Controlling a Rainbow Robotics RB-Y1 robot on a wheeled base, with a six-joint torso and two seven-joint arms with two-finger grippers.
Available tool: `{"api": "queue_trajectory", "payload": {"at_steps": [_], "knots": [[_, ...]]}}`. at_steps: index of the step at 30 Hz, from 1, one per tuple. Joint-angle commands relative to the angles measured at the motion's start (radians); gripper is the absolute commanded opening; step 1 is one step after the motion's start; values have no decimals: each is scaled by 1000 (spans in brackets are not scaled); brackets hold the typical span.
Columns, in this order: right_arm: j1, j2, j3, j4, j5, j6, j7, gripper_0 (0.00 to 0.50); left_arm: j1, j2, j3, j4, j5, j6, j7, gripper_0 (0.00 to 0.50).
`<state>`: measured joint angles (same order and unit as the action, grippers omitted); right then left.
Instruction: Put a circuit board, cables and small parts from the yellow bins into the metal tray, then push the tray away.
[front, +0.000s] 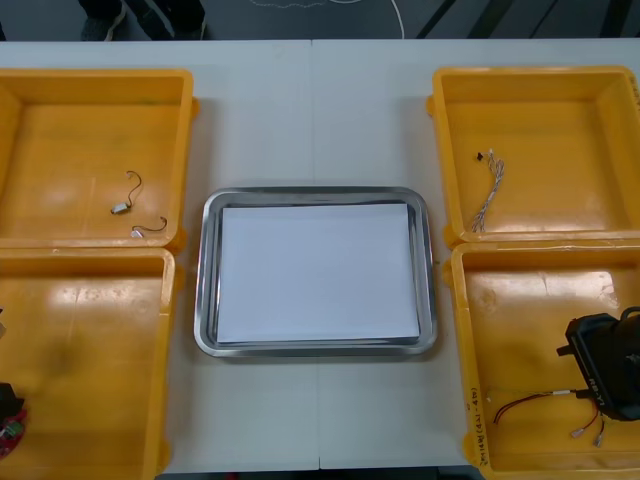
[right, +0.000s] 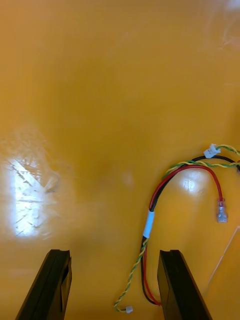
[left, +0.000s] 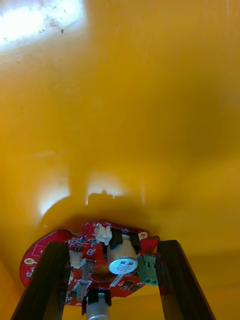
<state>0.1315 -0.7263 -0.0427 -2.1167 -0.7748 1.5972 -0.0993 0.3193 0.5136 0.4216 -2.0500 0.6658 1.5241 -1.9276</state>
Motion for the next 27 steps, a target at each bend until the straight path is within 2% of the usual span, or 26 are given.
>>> {"api": "queue_trajectory", "payload": {"at_steps": [1,10,20,27], "knots": [[34,27,21,-5,25,-5,-43,500,26,-15,-29,17,-17,-32,-122,500],[40,64,41,-5,58,-13,-59,500,26,-15,-29,17,-18,-33,-122,500],[74,74,66,-5,97,-36,-60,500,23,-15,-21,7,-11,-29,-120,500],[89,90,75,10,124,-71,-57,500,24,-15,9,-56,-2,27,-114,500]]}}
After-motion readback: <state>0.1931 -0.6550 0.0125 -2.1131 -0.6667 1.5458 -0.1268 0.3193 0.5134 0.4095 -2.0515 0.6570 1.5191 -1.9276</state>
